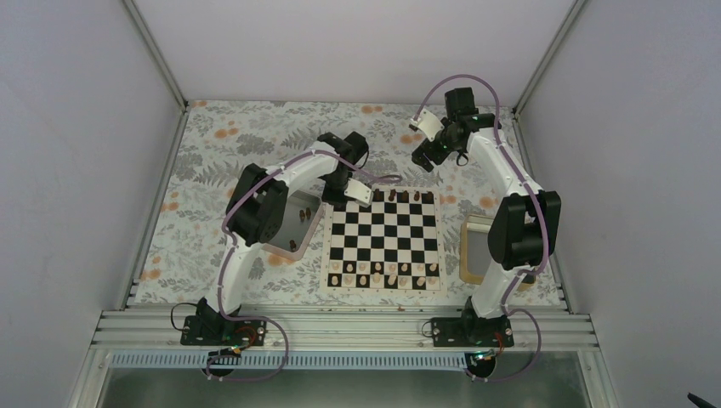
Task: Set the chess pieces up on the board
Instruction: Place the chess piece on the chessboard, then pick up the chess piece from the storage box.
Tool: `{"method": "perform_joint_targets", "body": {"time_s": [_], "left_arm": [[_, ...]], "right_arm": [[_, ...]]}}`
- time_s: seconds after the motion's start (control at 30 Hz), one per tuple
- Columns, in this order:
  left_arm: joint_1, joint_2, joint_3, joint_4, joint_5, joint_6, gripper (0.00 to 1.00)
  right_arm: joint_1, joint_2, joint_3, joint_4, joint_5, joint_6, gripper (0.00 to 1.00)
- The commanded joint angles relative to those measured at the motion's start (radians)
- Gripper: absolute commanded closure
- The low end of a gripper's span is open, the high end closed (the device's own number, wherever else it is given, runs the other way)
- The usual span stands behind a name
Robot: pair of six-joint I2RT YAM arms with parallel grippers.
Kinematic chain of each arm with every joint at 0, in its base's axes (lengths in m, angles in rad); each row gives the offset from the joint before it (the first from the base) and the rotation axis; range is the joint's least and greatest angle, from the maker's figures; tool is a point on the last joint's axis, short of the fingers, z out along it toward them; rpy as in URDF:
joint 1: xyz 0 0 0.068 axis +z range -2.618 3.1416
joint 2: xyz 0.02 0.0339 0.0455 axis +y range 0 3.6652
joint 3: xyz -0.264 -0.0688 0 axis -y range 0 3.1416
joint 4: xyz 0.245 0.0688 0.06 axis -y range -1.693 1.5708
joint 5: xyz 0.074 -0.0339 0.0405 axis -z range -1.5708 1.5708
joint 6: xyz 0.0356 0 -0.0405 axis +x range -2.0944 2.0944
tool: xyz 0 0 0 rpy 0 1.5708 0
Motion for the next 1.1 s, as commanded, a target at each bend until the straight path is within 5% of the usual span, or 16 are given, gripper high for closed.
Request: {"method": "perform_joint_targets", "body": {"time_s": [0.0, 0.33, 0.53, 1.07], "left_arm": [[-0.008, 0.008, 0.018, -0.012, -0.009, -0.008, 0.81], [-0.016, -0.018, 0.032, -0.03, -0.029, -0.021, 0.73], [0.012, -0.166, -0.01, -0.04, -0.098, -0.039, 0.71], [0.25, -0.589, -0.593, 0.071, -0.041, -0.108, 0.69]], "right_arm": [[-0.006, 0.004, 0.012, -0.003, -0.011, -0.002, 0.0], [-0.006, 0.007, 0.012, -0.004, -0.012, -0.005, 0.0], [-0.006, 0.007, 0.015, -0.006, -0.016, -0.004, 0.0], [0.0, 0.031, 0.05, -0.03, -0.038, 0.005, 0.0]]}}
